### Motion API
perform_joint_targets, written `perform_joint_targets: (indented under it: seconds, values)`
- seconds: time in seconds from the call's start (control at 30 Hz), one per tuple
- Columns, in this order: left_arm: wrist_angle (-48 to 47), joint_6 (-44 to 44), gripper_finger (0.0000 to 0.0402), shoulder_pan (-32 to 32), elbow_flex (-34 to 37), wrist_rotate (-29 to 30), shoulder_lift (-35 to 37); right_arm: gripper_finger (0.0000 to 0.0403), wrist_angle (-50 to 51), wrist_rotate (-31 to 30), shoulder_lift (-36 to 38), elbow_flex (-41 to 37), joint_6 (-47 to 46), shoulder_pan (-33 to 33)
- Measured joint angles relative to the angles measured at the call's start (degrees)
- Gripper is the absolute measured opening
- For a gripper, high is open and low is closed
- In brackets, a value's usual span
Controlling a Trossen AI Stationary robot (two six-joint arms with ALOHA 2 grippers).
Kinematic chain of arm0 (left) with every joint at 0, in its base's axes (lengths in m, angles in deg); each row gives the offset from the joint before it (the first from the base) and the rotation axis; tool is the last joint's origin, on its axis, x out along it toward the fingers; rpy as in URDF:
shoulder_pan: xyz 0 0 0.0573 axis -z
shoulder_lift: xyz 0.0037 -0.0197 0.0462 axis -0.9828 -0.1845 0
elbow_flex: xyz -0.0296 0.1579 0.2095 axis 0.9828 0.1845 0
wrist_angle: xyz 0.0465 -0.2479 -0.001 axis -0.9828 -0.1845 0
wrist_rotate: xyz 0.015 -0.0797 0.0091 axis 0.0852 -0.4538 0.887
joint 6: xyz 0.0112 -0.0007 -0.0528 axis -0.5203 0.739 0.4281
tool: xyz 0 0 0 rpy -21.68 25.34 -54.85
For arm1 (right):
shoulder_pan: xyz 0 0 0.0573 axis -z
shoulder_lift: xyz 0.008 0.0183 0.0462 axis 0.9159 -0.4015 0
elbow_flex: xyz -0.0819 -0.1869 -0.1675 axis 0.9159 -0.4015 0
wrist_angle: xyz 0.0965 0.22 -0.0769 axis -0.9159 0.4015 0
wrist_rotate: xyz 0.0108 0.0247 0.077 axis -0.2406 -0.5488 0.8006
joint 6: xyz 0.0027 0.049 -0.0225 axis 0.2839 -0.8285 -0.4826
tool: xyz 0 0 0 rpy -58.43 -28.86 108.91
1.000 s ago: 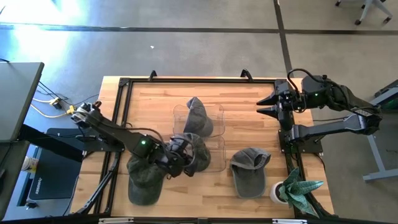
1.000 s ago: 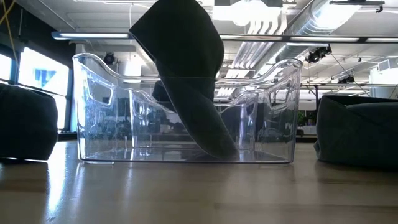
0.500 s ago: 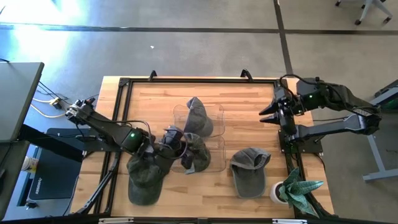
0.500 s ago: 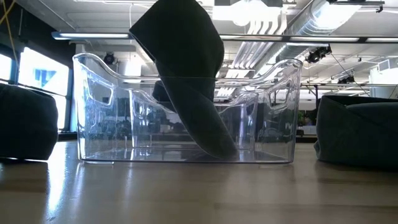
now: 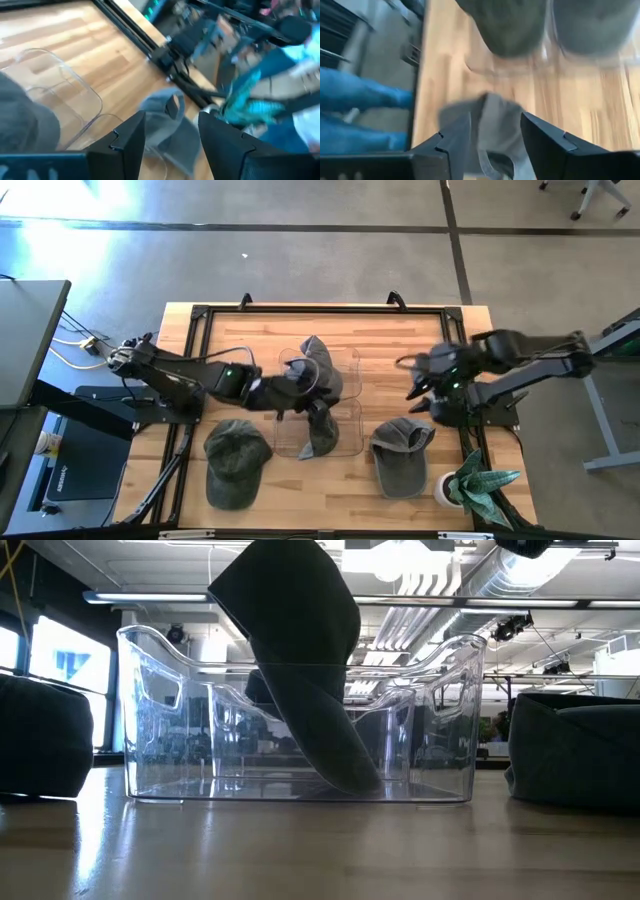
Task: Pick & Place hat
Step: Put the gray cap into the top transparent bin
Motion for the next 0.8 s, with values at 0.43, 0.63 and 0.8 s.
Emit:
perform_joint_targets:
  seconds: [0.43, 0.63, 0.8]
  values:
    - [-6.5, -14.1, 0.0174, -3.6, 0.0, -16.5, 0.0, 0.0237, -14.7, -0.8, -2.3, -22.1, -14.4, -9.6]
    - [-6.8, -15.5, 0.0174, -3.6, 0.0, -20.7, 0.0, 0.0227, -26.4, -1.5, -7.7, -30.0, -17.7, -18.8]
    - [-6.5, -15.5, 0.0174, -3.1, 0.0, -19.2, 0.0, 0.0216, -27.6, -8.9, -13.5, -29.8, -13.3, -23.9]
